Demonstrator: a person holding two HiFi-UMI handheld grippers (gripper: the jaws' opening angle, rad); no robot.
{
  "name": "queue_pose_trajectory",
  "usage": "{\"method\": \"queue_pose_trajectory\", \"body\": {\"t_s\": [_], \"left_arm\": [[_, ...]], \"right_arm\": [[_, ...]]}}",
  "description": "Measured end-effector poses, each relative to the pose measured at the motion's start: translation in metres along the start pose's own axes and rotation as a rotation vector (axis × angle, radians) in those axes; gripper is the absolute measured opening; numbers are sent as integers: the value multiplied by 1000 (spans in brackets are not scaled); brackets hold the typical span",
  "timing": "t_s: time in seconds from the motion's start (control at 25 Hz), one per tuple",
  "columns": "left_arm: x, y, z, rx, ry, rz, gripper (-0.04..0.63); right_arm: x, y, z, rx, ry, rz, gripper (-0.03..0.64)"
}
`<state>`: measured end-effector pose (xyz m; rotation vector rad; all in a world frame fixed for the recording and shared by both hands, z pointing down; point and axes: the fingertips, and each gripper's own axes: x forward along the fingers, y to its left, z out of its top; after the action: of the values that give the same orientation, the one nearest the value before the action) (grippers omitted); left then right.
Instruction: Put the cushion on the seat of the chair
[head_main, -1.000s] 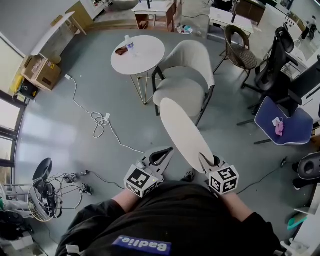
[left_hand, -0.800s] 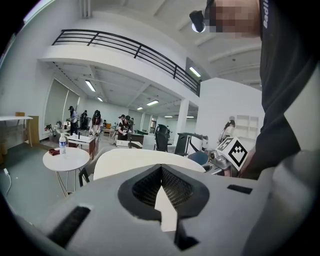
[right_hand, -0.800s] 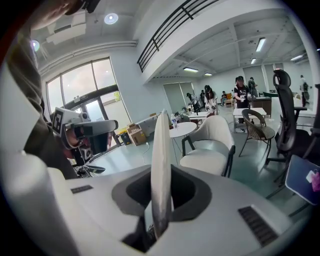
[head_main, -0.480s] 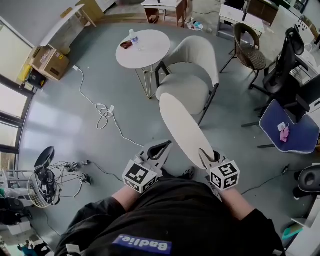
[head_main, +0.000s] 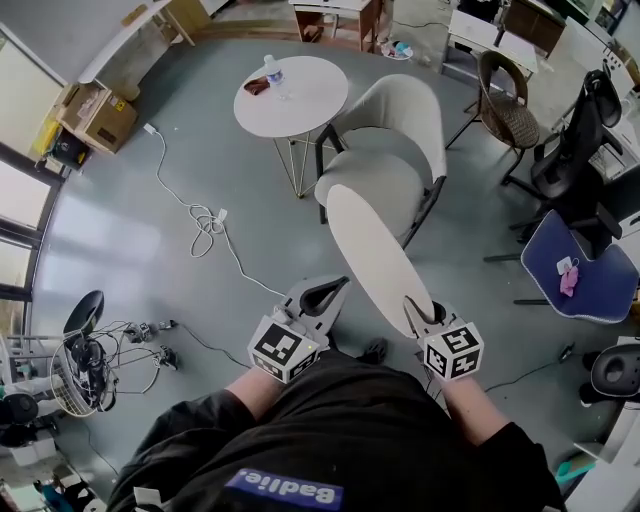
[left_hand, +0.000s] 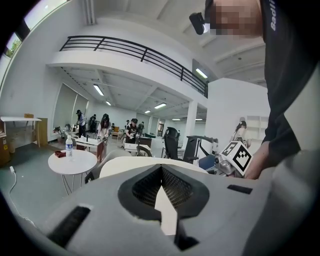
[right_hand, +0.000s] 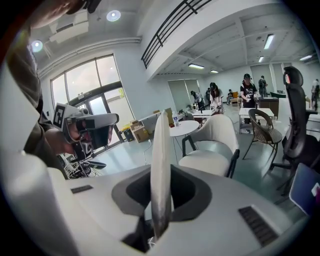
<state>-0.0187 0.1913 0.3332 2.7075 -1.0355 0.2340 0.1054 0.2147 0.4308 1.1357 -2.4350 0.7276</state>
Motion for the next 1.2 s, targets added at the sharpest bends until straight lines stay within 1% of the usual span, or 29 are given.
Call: {"method": "queue_pose_trajectory", "body": {"t_s": [0.28,0.52,0.72,0.84,0.96,1.04,1.2], "left_arm": [[9,61,8,-15,-13,-42,15],[13,118,15,-21,-17,-99,15],[32,154,25,-51,-49,-95,15],[53,160,27,-61,-43,-97,15],[80,157,25,-51,-25,-86,15],[97,159,25,-54,-16,-53,15],[125,164,27,-84,-8,26,15]], "right_arm": [[48,-12,32,7,4,-52,66],[92,-28,62,6,0,-133,66],[121,-46,73,13,-5,-175,64],[135,-63,79,30,-8,-164,66],[146,-87,82,39,-6,-124,66],[154,-105,84,41,-3,-97,66],[169,-142,91,27,17,-44,64]]}}
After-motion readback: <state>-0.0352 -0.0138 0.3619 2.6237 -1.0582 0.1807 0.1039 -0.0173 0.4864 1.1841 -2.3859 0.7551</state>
